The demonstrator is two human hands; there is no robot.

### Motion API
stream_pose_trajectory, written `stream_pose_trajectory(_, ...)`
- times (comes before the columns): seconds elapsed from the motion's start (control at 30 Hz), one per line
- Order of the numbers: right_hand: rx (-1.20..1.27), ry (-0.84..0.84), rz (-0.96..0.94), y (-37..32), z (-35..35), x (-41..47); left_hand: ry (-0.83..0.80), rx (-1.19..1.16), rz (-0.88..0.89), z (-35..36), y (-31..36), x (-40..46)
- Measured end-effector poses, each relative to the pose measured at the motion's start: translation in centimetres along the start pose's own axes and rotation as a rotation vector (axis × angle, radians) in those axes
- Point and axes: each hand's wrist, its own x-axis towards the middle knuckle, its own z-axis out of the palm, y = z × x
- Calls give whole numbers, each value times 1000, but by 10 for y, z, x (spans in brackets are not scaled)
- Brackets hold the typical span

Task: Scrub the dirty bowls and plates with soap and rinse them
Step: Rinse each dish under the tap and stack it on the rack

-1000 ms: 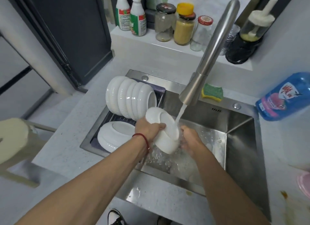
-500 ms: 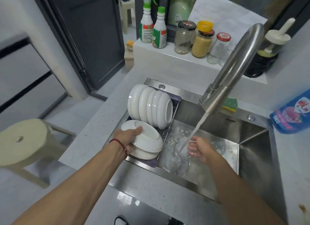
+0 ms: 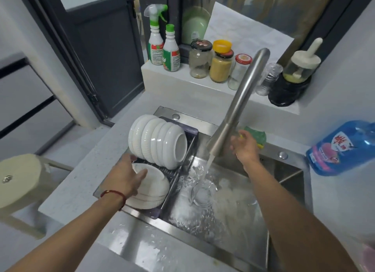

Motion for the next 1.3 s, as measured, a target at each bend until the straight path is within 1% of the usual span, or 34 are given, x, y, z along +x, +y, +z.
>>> stream_pose_trajectory(0.07,-153,-23,-103,-15,-3,7,-18,-6,51,14,13,-4)
stream_pose_trajectory(0.13,-336,-90,-197,-27,-1,5,-54,-36,65,24,22,-7)
stream_pose_trajectory(0.2,-485,-163,-260,-29,0,4,-76,-27,93,37,34,-13)
stream_pose_trajectory(0.27,-587,-178,-322,-28,0,5,-95,-46,97,48,41,-15)
stream_pose_trajectory(0.37,-663,-139,-345,-30,-2,9,-134,-77,96,60,41,-17)
stream_pose_trajectory(0.43,-692,-55,-320,-27,-4,13,-147,-69,89,62,40,-18)
stream_pose_trajectory(0.5,-665,63,-280,-33,-10,15,-175,-98,77,64,41,-15)
stream_pose_trajectory(0.53,-645,76,-292,-39,-14,18,-186,-101,76,64,43,-15)
stream_pose_trajectory(0.57,-660,18,-338,-51,-18,24,-192,-102,79,65,44,-13)
stream_pose_trajectory(0.6,-706,-78,-365,-64,-22,30,-199,-98,82,64,46,-11)
stream_pose_trajectory(0.63,-751,-176,-366,-70,-25,31,-216,-97,78,65,44,-11)
stream_pose_trajectory(0.7,-799,-309,-367,-72,-22,31,-223,-121,67,67,50,-9)
stream_pose_trajectory(0.77,-839,-329,-368,-60,-14,21,-250,-119,76,70,55,-11)
stream_pose_trajectory(0.8,-830,-321,-374,-54,-10,18,-256,-123,82,72,59,-12)
stream_pose_trajectory(0.9,-670,-303,-377,-36,-3,16,-269,-154,84,73,64,-11)
stream_pose_trajectory(0.97,-613,-209,-400,-35,-3,20,-260,-160,71,74,65,-8)
stream_pose_trajectory(1.03,-559,-118,-375,-34,-3,28,-256,-174,51,74,62,-5)
stream_pose_trajectory(1.1,-569,-121,-324,-39,-5,32,-243,-216,29,73,65,-7)
stream_pose_trajectory(1.17,-577,-98,-287,-44,-10,26,-240,-324,-14,74,68,-8)
stream_pose_trajectory(1.23,-471,12,-282,-44,-22,13,-201,-388,-43,77,72,-8)
stream_pose_trajectory(1.3,-229,183,-244,-41,-37,-16,-175,-480,-57,82,75,-5)
